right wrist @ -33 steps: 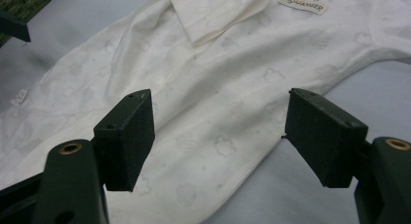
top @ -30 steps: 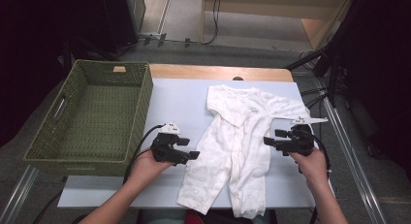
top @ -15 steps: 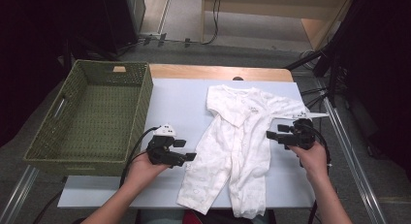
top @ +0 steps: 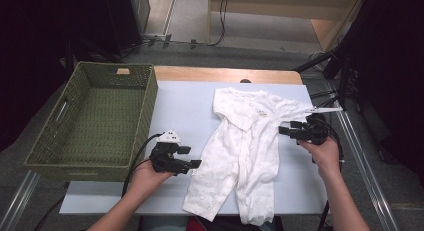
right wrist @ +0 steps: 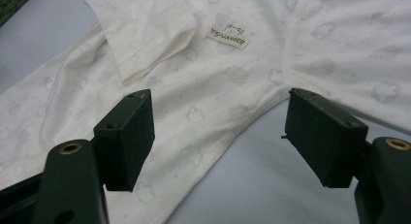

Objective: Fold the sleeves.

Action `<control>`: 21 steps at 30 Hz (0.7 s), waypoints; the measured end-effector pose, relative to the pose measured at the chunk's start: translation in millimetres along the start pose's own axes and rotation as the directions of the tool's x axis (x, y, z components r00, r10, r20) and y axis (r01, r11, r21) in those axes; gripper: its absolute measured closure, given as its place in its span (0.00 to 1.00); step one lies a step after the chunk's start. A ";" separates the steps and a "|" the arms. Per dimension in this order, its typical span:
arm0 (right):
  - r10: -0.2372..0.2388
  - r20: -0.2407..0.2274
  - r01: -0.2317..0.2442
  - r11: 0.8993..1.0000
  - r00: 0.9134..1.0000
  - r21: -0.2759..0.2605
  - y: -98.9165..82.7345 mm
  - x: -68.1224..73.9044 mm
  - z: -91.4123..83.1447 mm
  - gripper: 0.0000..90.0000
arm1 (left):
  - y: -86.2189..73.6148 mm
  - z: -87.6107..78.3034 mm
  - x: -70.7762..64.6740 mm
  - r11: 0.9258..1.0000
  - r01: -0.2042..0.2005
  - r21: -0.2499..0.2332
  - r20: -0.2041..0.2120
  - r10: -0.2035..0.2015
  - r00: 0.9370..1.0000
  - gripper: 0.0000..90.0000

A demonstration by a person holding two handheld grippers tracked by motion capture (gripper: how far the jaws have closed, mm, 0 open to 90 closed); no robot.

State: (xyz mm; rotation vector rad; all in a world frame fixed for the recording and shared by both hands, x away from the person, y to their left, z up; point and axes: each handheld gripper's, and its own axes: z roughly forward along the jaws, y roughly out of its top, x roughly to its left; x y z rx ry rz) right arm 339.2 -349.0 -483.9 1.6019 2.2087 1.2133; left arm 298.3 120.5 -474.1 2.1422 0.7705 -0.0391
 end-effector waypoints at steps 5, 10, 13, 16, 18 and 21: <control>0.003 0.016 -0.003 1.000 1.000 0.000 6.9 -7.9 2.0 0.27 | -2.1 -0.8 -0.9 1.000 0.000 0.005 0.000 0.000 1.000 0.35; 0.010 0.034 -0.010 1.000 0.999 -0.002 14.2 -17.7 2.6 0.28 | -1.9 -3.7 -0.3 1.000 0.014 -0.015 0.000 -0.014 1.000 0.35; 0.018 0.043 -0.018 1.000 0.999 -0.003 18.0 -24.1 3.8 0.28 | -3.0 -3.7 -0.8 1.000 0.014 -0.010 -0.002 -0.014 1.000 0.35; 0.036 0.052 -0.035 0.999 0.998 -0.009 21.7 -32.0 4.4 0.28 | -4.5 -3.7 -0.6 1.000 0.009 0.003 -0.007 -0.009 1.000 0.35; 0.047 0.052 -0.047 0.999 0.998 -0.008 23.5 -35.6 4.8 0.29 | -5.3 -3.5 -1.0 1.000 0.010 0.002 -0.014 -0.010 1.000 0.35; 0.040 0.065 -0.040 0.999 0.997 -0.005 25.6 -38.5 6.5 0.29 | -5.5 -3.4 -0.9 1.000 0.019 0.002 -0.012 -0.019 1.000 0.35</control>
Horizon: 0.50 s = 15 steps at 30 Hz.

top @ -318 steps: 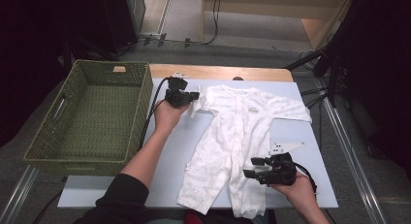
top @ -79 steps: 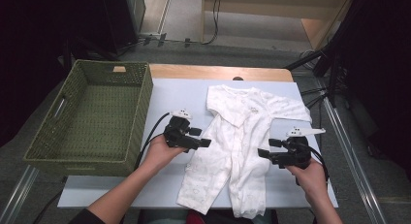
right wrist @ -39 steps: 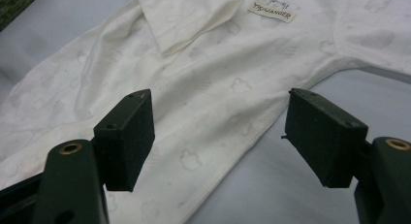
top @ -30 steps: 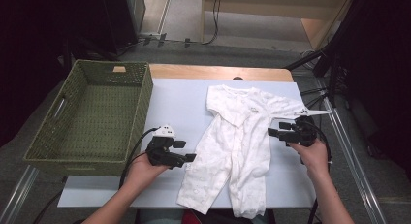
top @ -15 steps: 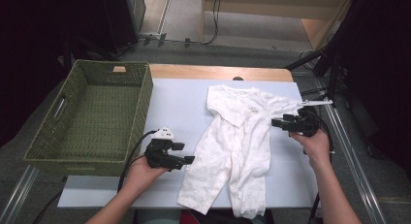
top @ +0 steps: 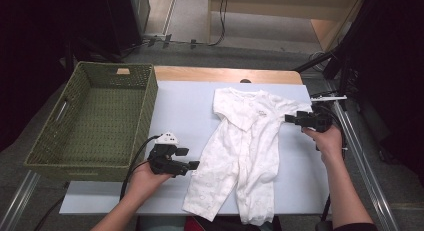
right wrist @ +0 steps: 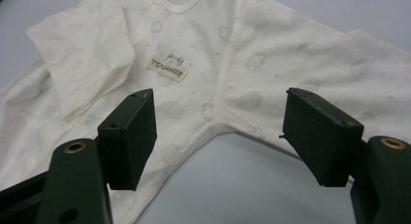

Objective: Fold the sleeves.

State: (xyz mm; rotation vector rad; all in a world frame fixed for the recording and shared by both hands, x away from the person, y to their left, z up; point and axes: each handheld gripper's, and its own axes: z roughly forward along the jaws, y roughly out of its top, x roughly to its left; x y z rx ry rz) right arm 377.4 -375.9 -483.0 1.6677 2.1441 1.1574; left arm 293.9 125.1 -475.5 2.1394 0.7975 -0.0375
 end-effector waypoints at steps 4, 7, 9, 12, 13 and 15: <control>0.001 0.018 -0.001 1.000 1.000 0.015 4.8 -7.0 6.3 0.30 | -1.2 0.8 -0.8 1.000 -0.001 0.004 -0.001 0.001 1.000 0.35; 0.007 0.045 -0.008 1.000 0.999 0.017 7.4 -16.5 10.6 0.31 | -2.6 0.6 -1.0 1.000 0.002 0.008 -0.002 -0.002 1.000 0.35; 0.010 0.064 -0.011 1.000 0.998 0.020 8.2 -21.3 11.9 0.32 | -3.2 -0.4 -0.6 1.000 0.002 0.005 0.000 -0.002 1.000 0.35; 0.019 0.081 -0.020 1.000 0.997 0.023 8.6 -26.2 13.3 0.32 | -3.5 -1.4 -0.9 1.000 0.004 0.003 -0.004 -0.004 1.000 0.35; 0.022 0.103 -0.025 0.999 0.994 0.029 8.3 -30.9 15.2 0.33 | -3.9 -1.6 -1.4 1.000 0.005 0.002 -0.006 -0.005 1.000 0.35; 0.029 0.115 -0.033 0.999 0.993 0.035 7.6 -34.4 17.1 0.33 | -4.2 -1.5 -1.5 1.000 0.004 0.004 -0.006 -0.004 1.000 0.35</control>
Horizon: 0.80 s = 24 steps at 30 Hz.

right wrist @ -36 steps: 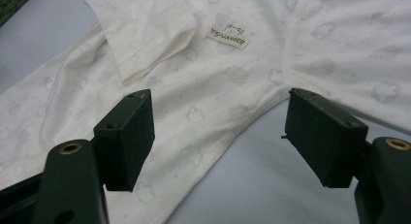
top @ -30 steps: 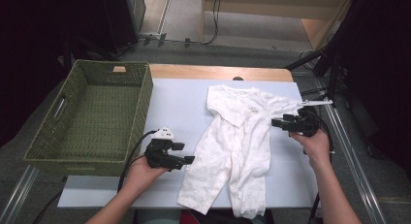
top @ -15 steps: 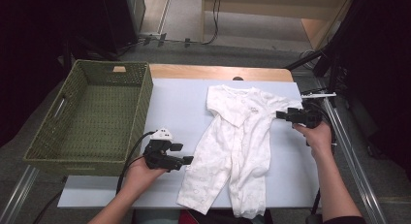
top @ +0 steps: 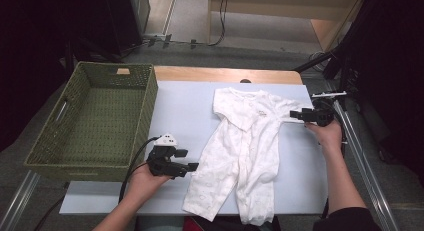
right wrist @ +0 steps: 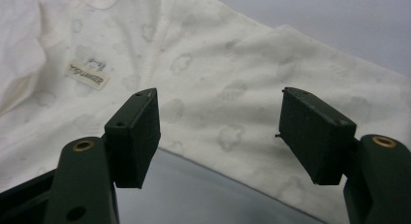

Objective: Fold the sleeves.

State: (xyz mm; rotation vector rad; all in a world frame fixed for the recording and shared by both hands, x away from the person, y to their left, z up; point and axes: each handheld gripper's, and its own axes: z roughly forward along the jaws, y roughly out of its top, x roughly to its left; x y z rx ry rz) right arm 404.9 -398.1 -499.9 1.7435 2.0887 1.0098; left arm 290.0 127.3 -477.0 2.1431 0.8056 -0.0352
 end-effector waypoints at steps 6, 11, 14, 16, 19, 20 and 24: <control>0.027 0.054 -0.028 0.999 0.998 0.024 -2.8 -5.2 8.3 0.35 | 0.2 -0.2 0.4 1.000 0.002 -0.015 0.012 -0.002 1.000 0.32; 0.017 0.088 -0.020 0.999 0.996 0.033 -5.0 -5.0 12.4 0.42 | 0.1 0.5 1.3 1.000 0.001 -0.003 0.007 -0.001 1.000 0.32; -0.002 0.112 -0.001 1.000 0.994 0.028 -7.3 -3.7 12.4 0.48 | -0.2 0.6 1.3 1.000 0.000 0.002 0.005 0.000 1.000 0.32; -0.024 0.144 0.021 0.999 0.989 0.027 -8.8 -2.1 12.4 0.54 | -0.7 1.3 1.3 1.000 -0.002 0.009 0.005 0.002 1.000 0.32; -0.043 0.170 0.041 0.999 0.985 0.017 -10.9 -0.6 13.0 0.60 | -1.6 2.1 1.9 1.000 0.000 0.019 0.008 0.000 1.000 0.32; -0.054 0.191 0.052 0.999 0.980 0.014 -12.3 1.3 13.3 0.64 | -1.9 2.5 2.6 1.000 -0.003 0.024 0.005 0.003 1.000 0.32; -0.045 0.200 0.046 0.999 0.979 0.002 -14.4 2.5 13.4 0.76 | -2.2 3.5 3.0 1.000 0.002 0.027 0.004 -0.002 1.000 0.32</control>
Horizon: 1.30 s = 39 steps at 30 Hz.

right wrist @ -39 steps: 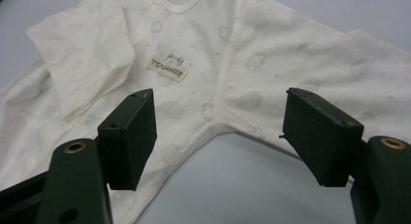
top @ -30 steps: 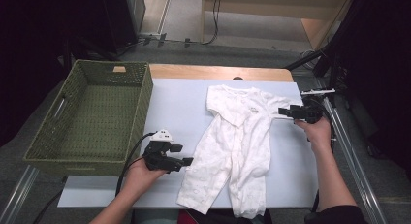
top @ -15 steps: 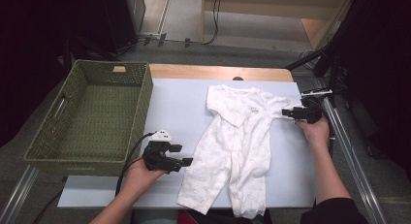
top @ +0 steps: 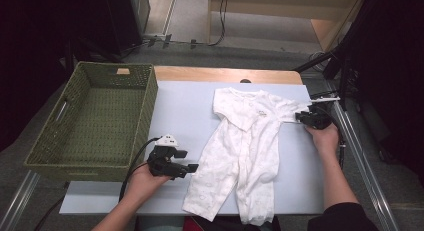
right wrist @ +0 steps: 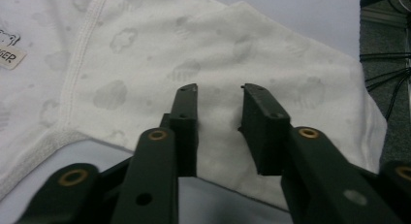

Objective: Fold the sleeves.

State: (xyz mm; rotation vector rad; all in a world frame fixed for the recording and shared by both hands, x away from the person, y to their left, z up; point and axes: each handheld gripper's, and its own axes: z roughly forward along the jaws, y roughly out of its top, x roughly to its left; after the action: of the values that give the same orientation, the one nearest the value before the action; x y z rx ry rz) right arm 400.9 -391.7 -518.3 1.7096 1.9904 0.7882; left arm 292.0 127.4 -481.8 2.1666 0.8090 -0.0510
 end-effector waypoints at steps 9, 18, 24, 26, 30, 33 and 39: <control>0.028 -0.015 -0.028 1.000 0.999 -0.006 -0.6 3.5 0.7 0.97 | 0.7 0.0 -0.1 1.000 0.001 -0.005 -0.001 -0.001 1.000 0.32; 0.095 -0.056 -0.097 0.995 0.994 -0.036 6.5 0.8 -7.5 0.98 | 1.7 -2.4 0.2 1.000 -0.006 -0.016 0.001 0.006 1.000 0.32; 0.064 -0.095 -0.070 0.996 0.993 -0.062 12.5 10.2 -16.3 0.98 | 1.7 -2.9 -0.3 1.000 -0.006 -0.014 -0.002 0.006 1.000 0.32; 0.054 -0.110 -0.061 0.996 0.992 -0.059 13.4 13.2 -17.1 0.98 | 1.9 -3.0 -0.5 1.000 -0.004 -0.019 0.001 0.004 1.000 0.32; 0.024 -0.129 -0.033 0.997 0.991 -0.072 15.9 20.8 -20.3 0.98 | 1.9 -2.7 -0.1 1.000 -0.004 -0.021 0.000 0.004 1.000 0.32; -0.011 -0.124 0.001 0.997 0.992 -0.081 17.9 28.9 -22.2 0.98 | 1.9 -2.2 0.1 1.000 -0.008 -0.018 -0.002 0.008 1.000 0.32; -0.041 -0.151 0.026 0.995 0.988 -0.095 21.6 40.0 -24.7 0.98 | 2.6 -4.4 -1.5 1.000 -0.007 -0.028 0.003 0.007 1.000 0.32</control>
State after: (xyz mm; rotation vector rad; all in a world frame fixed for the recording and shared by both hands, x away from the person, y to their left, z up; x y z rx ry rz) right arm 394.9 -354.3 -483.2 1.6018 2.0415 1.0112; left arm 291.3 128.5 -476.6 2.1425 0.7957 -0.0392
